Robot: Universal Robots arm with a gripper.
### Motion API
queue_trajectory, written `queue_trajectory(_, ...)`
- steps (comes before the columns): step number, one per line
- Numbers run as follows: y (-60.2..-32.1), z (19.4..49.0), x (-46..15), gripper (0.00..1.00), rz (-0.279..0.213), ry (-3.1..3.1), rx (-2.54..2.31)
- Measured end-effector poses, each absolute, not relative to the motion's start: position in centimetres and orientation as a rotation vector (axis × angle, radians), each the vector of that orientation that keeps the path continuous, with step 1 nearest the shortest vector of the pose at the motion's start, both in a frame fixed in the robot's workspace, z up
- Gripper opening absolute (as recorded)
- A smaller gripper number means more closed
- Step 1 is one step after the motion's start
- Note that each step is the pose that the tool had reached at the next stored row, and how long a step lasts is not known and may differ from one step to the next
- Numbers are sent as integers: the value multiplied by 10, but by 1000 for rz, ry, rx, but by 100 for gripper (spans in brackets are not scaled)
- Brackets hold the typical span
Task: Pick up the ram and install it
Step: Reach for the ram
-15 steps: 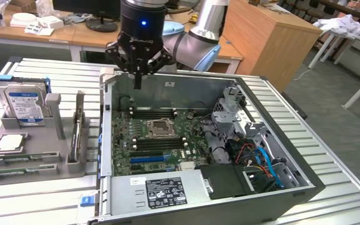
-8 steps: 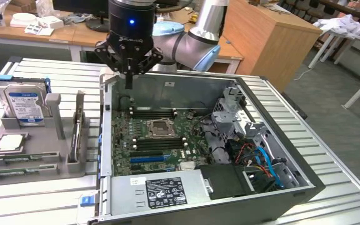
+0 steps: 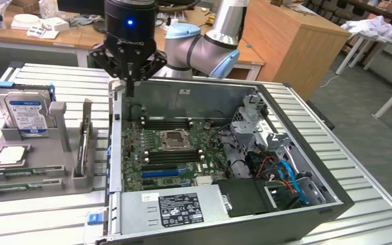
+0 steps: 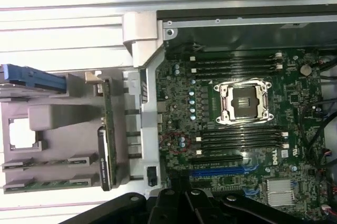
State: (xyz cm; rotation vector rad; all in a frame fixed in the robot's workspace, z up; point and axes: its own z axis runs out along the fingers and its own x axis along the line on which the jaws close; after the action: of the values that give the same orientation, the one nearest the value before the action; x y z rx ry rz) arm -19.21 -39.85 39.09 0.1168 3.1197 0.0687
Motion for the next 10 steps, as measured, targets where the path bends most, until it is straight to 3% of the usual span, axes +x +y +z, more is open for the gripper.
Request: queue_trajectory(10, -398, 390, -221, 11, 68, 3124, 117)
